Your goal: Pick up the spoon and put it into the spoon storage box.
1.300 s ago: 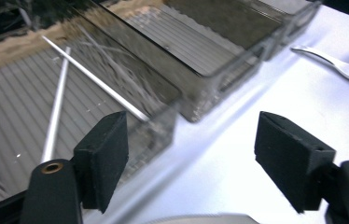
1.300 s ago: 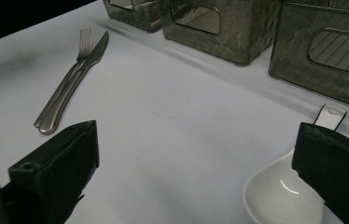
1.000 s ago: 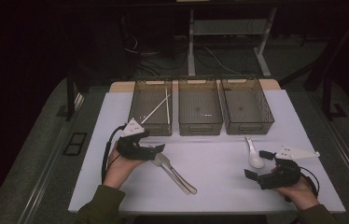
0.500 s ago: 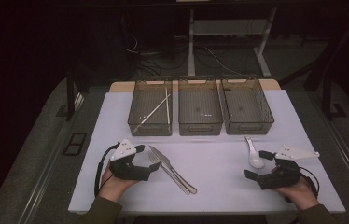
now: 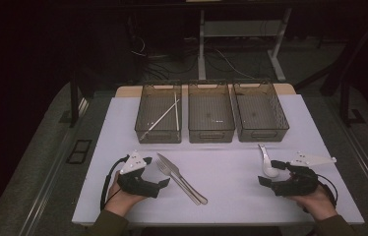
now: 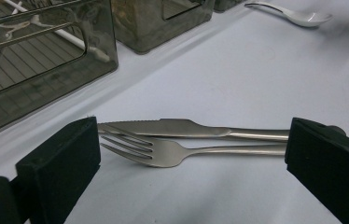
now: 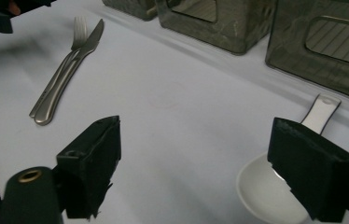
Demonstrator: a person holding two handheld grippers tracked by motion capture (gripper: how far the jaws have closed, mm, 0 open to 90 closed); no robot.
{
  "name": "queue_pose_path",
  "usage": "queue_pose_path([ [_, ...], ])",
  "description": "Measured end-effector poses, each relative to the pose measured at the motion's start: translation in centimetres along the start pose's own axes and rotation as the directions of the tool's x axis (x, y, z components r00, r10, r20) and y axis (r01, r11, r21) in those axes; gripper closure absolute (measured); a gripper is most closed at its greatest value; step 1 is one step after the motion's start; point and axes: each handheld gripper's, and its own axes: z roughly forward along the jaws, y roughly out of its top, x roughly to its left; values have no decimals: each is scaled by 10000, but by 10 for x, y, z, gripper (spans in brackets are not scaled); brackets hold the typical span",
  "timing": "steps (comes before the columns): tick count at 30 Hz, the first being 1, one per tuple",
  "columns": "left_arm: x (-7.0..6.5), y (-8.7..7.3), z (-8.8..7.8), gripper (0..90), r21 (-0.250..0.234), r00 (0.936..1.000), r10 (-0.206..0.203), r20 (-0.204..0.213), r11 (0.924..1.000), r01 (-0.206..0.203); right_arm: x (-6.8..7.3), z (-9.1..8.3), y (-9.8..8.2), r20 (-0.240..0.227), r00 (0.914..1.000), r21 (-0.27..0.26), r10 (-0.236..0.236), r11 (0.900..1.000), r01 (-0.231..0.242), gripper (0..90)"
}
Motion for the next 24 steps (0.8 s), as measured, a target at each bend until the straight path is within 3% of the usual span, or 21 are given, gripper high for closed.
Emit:
queue_pose_path([
  [6,-2,0,3,20,139,9998,192,54,9997,-192,-10,-1,10,649,9976,36,259,9997,-262,429],
  [12,-4,0,7,18,391,9987,494,102,9980,-498,-33,7,22,1216,9899,233,730,9968,-764,666],
  [20,-7,1,12,18,481,9982,469,385,9977,-488,-69,26,35,2069,9722,540,1092,9910,-1228,879],
  [24,-8,1,14,18,548,9975,549,456,9968,-574,-83,37,38,2263,9659,598,1261,9879,-1429,896],
])
